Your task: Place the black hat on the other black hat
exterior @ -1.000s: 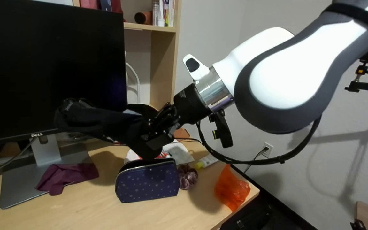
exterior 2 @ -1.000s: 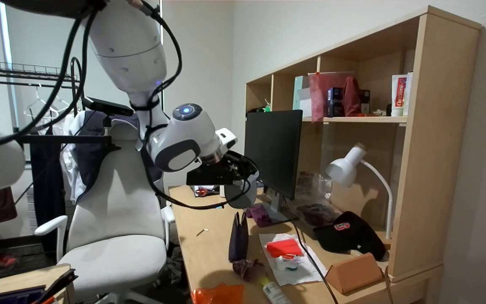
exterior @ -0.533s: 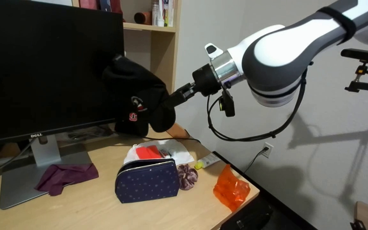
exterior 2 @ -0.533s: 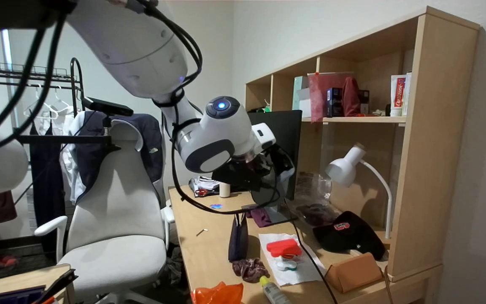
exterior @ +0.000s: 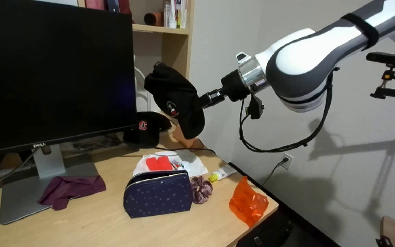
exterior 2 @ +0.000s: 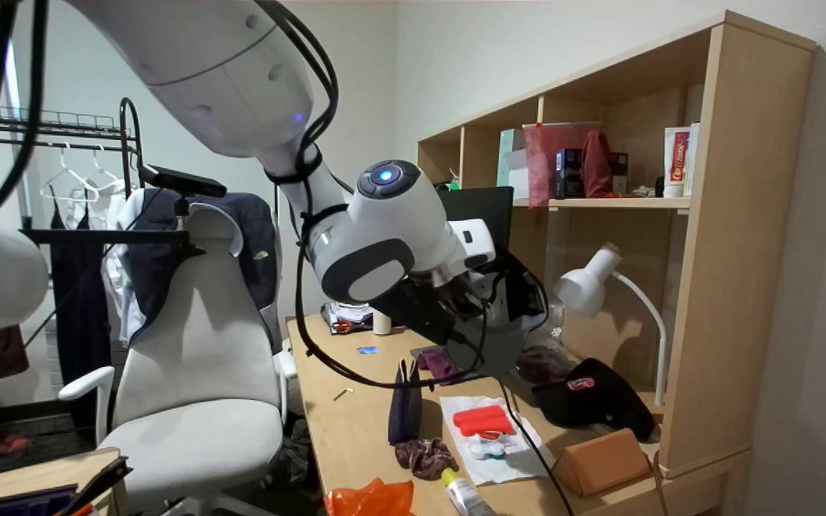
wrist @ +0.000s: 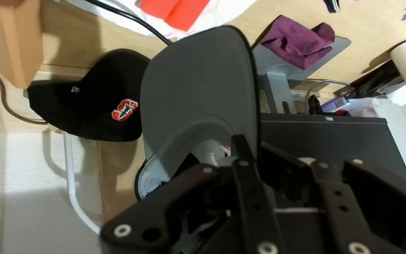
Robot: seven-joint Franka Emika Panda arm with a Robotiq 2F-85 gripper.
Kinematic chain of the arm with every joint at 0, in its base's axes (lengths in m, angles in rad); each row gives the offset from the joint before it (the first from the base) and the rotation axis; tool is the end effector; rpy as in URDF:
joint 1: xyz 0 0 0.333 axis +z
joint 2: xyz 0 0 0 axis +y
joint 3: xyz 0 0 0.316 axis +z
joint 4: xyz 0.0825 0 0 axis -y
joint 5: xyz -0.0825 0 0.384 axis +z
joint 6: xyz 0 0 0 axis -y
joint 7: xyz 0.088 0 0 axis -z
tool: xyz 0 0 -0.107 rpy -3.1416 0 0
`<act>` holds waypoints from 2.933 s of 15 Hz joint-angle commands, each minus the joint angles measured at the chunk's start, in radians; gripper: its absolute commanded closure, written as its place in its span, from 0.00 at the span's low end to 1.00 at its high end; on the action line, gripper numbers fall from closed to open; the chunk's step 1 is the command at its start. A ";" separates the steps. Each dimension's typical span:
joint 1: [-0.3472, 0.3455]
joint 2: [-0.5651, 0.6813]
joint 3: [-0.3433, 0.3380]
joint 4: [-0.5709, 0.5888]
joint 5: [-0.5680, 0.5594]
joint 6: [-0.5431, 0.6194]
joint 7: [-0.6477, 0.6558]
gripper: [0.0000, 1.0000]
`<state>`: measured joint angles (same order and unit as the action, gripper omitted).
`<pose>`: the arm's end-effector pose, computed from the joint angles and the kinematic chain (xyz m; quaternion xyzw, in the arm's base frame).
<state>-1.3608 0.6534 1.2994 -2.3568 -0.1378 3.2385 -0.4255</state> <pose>0.5570 -0.0538 0.3321 -0.8958 -0.0955 -0.3987 0.1715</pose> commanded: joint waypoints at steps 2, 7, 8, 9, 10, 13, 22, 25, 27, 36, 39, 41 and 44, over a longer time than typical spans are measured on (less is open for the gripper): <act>0.010 0.075 0.000 0.035 -0.075 -0.046 0.046 0.91; 0.077 0.352 0.021 0.204 -0.112 -0.166 -0.011 0.91; 0.083 0.398 0.032 0.235 -0.109 -0.189 -0.018 0.91; 0.100 0.447 0.036 0.278 -0.105 -0.218 -0.033 0.91; 0.101 0.493 0.050 0.297 -0.099 -0.238 -0.046 0.91; 0.114 0.419 0.014 0.275 -0.084 -0.208 -0.009 0.91; 0.158 0.700 0.116 0.459 -0.025 -0.415 -0.075 0.91; 0.218 0.730 0.109 0.585 0.007 -0.485 -0.071 0.91; 0.254 0.736 0.094 0.657 0.033 -0.519 -0.069 0.91; 0.253 0.669 0.036 0.642 0.049 -0.441 -0.043 0.91; 0.253 0.711 0.024 0.695 0.044 -0.371 -0.065 0.90; 0.272 0.735 0.014 0.753 0.041 -0.349 -0.070 0.91; 0.308 0.823 0.049 0.855 0.056 -0.397 -0.102 0.91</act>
<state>-1.1083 1.3649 1.2940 -1.6258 -0.1215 2.8774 -0.4557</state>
